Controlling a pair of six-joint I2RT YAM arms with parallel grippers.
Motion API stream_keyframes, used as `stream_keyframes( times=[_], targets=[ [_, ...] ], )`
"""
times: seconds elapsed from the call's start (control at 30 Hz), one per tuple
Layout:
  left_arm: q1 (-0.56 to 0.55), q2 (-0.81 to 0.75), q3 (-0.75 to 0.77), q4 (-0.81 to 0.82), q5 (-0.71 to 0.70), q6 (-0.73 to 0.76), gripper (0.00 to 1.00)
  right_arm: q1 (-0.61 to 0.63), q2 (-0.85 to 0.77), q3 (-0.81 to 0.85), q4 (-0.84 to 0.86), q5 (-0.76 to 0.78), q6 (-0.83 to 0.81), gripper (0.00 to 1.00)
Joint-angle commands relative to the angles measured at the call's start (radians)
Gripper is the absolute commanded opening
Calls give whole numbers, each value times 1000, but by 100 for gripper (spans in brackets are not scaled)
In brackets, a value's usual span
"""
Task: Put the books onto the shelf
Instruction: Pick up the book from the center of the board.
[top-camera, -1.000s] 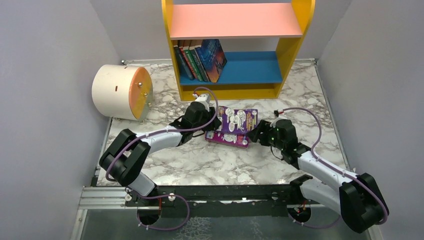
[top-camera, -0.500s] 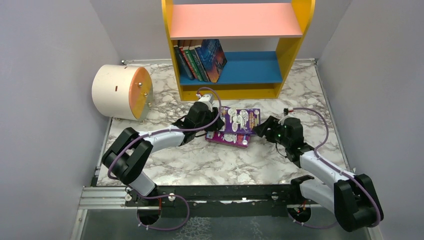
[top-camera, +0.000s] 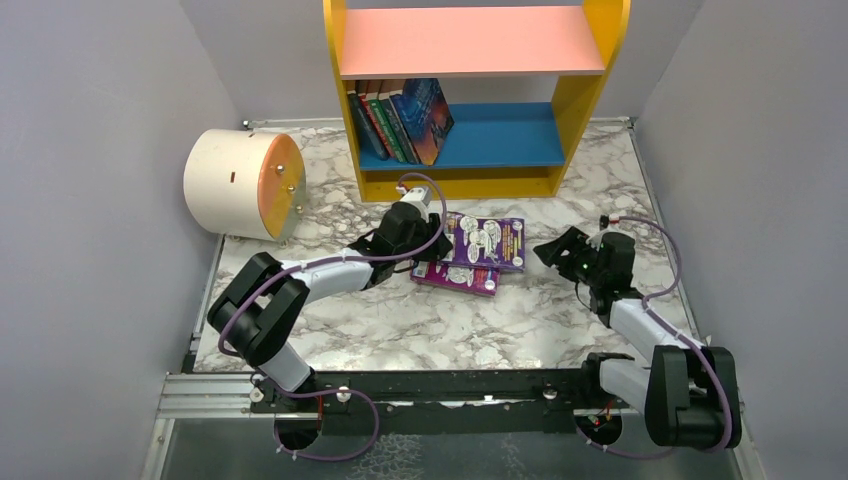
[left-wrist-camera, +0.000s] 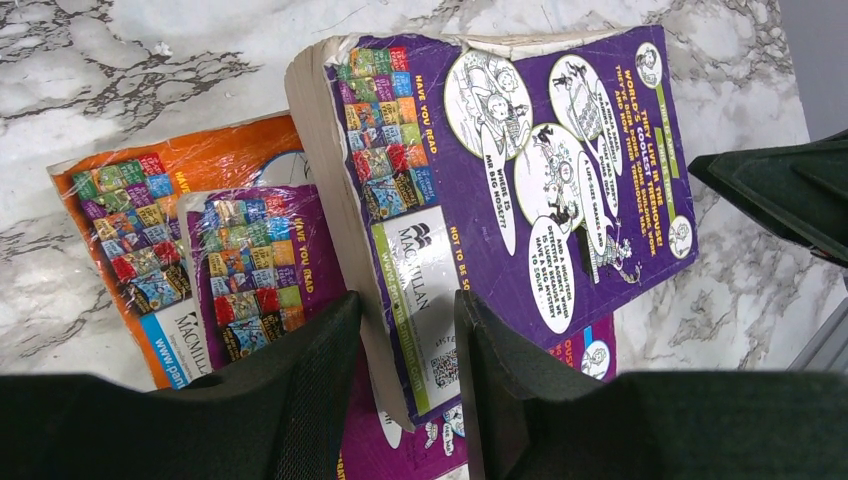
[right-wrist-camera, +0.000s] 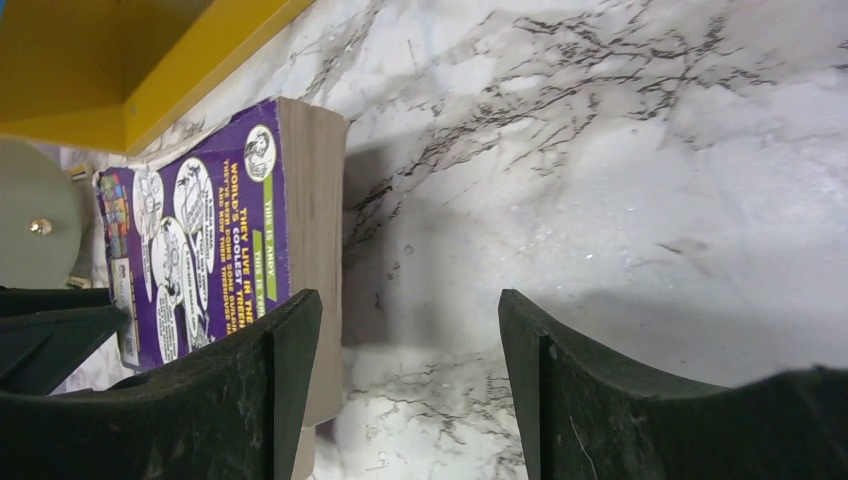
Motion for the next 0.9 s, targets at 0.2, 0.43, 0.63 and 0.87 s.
stream_keyframes(
  times=[0.2, 0.43, 0.63, 0.87],
  targets=[
    [-11, 12, 39, 29, 26, -3, 33, -42, -12, -8, 75, -235, -39, 66],
    [-11, 21, 47, 28, 29, -3, 33, -42, 30, -69, 173, -376, 34, 66],
    [-14, 42, 48, 28, 31, -8, 33, -42, 160, -131, 378, -460, 109, 66],
    [-22, 62, 48, 31, 32, -12, 33, -42, 236, -163, 550, -466, 171, 63]
  ],
)
